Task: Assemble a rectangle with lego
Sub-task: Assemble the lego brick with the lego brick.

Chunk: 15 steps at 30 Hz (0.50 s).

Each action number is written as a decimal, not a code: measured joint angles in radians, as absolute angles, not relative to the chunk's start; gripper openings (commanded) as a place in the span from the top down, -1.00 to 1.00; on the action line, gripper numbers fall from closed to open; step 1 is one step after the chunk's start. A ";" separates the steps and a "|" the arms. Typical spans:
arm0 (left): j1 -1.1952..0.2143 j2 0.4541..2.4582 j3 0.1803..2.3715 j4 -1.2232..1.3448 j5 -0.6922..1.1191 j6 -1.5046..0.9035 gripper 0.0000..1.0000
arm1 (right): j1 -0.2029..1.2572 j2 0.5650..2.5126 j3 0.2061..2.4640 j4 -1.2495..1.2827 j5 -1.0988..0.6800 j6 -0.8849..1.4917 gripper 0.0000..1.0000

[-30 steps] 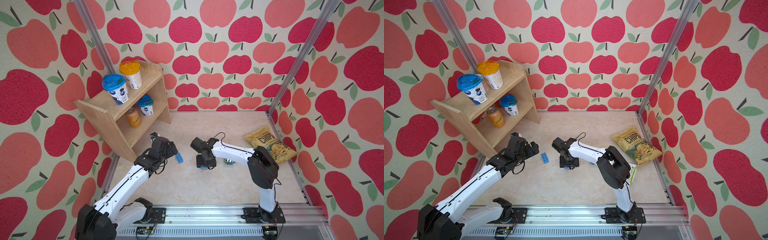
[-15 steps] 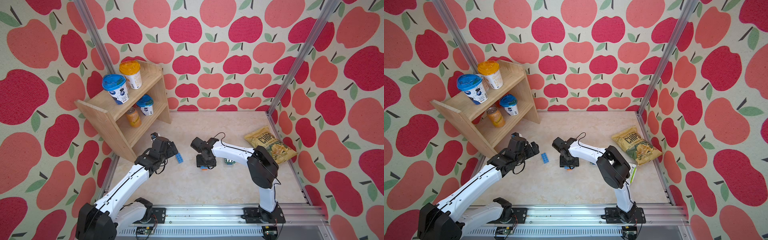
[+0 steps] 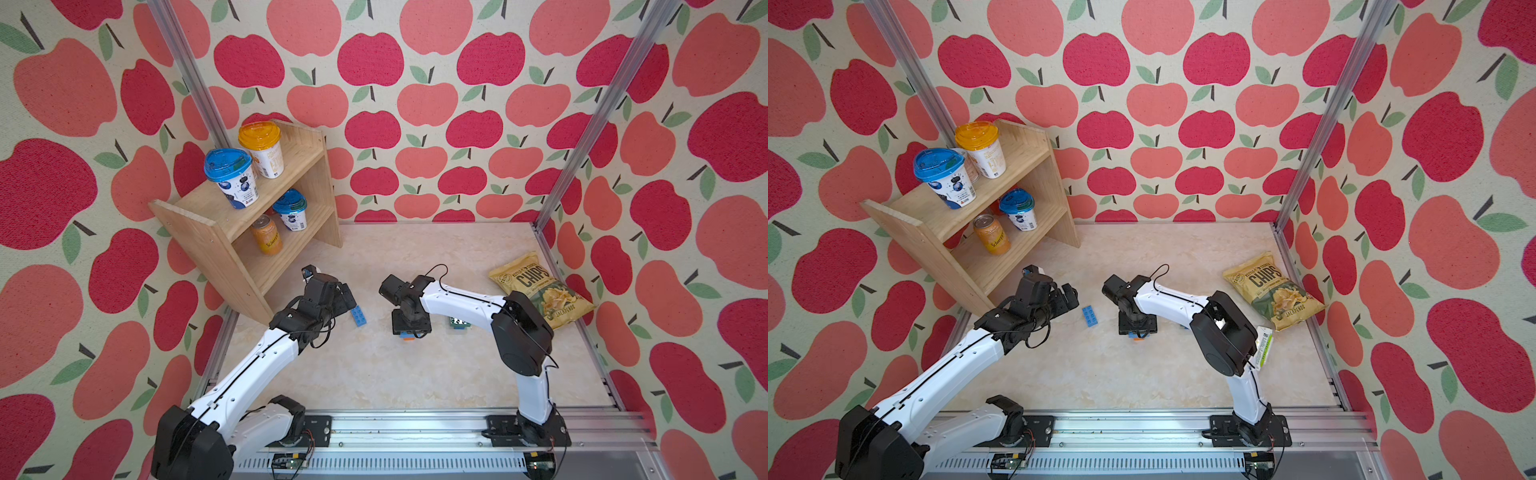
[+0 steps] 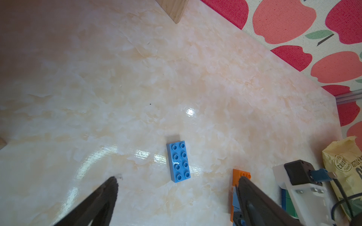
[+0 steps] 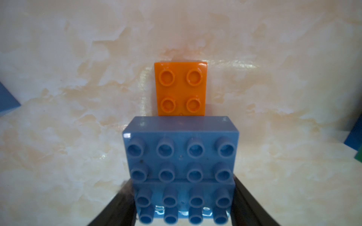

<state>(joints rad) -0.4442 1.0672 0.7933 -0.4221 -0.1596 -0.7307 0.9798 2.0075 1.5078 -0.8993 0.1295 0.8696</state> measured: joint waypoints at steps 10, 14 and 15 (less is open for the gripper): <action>-0.453 1.067 0.793 -0.422 -0.160 -0.733 -0.95 | 0.980 2.002 1.490 -0.883 0.126 0.881 0.43; -0.453 1.067 0.793 -0.422 -0.160 -0.734 -0.95 | 0.983 2.003 1.484 -0.880 0.130 0.887 0.57; -0.453 1.067 0.793 -0.422 -0.160 -0.734 -0.95 | 0.983 2.003 1.483 -0.879 0.129 0.888 0.58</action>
<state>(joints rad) -0.4530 1.0672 0.7933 -0.4217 -0.1596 -0.7341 0.9829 2.0029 1.4834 -0.8795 0.1291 0.8883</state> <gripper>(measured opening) 0.975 0.682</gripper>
